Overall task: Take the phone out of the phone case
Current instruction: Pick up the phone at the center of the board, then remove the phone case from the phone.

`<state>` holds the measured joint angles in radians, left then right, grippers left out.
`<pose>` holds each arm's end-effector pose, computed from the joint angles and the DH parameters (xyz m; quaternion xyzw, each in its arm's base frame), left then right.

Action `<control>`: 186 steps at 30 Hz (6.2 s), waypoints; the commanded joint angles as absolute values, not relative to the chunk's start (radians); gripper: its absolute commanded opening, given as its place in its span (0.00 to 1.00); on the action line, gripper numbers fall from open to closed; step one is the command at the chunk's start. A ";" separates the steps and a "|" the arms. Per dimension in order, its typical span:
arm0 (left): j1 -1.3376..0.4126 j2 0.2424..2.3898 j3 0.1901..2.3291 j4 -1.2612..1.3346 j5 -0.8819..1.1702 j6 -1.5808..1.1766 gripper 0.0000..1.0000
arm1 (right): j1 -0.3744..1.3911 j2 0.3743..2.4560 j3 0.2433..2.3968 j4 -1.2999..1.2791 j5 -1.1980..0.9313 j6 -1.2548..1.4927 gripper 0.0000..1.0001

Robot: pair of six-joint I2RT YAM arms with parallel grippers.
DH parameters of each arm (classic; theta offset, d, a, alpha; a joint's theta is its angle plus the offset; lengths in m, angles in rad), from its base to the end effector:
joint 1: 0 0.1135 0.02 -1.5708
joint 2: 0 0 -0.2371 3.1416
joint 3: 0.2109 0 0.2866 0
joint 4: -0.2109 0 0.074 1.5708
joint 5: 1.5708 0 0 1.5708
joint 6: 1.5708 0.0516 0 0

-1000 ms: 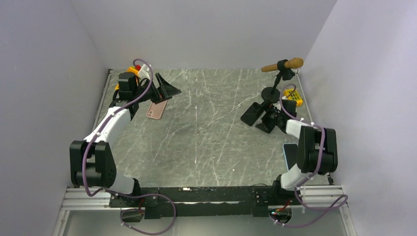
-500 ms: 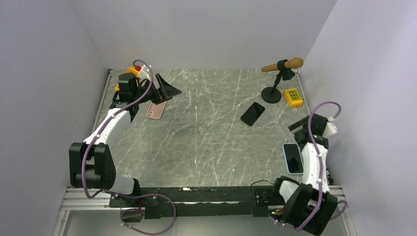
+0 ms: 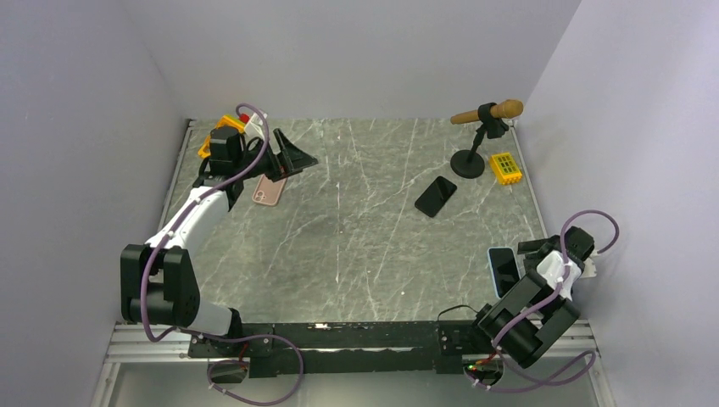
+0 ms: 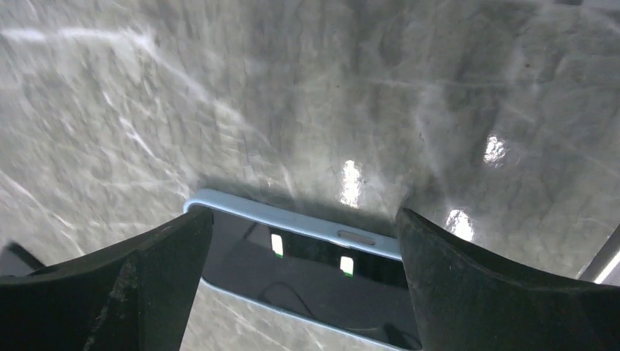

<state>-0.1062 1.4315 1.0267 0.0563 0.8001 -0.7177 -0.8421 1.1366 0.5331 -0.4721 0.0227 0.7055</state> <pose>0.3656 -0.0762 0.2555 -0.0139 0.7866 -0.5039 0.3566 0.1621 -0.1834 0.1084 0.6795 0.6915 -0.0277 0.2437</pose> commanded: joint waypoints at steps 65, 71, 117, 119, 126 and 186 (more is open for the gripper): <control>-0.219 1.579 1.060 0.352 1.000 -0.786 0.73 | 0.174 0.882 0.502 -0.088 -0.234 0.524 0.00; -0.283 1.562 1.093 0.164 0.884 -0.664 0.90 | 0.418 1.026 0.591 0.010 -0.090 0.562 0.00; -0.411 1.445 1.147 -0.071 0.755 -0.381 0.00 | 0.888 1.207 0.830 -0.068 0.211 0.560 1.00; -0.399 1.414 1.162 -0.111 0.726 -0.353 0.00 | 0.888 1.137 0.791 -0.170 0.331 0.568 1.00; -0.357 1.287 1.105 -0.069 0.721 -0.519 0.00 | 0.832 1.070 0.778 -0.369 0.352 0.464 0.99; -0.237 1.014 0.652 0.872 1.158 -1.474 0.00 | 0.852 1.167 0.716 0.606 -0.929 0.367 0.00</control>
<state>-0.2348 0.9798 0.6415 0.7513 1.1530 -1.3476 0.8349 1.2297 0.6399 0.6872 -1.0306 0.6621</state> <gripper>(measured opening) 0.159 0.100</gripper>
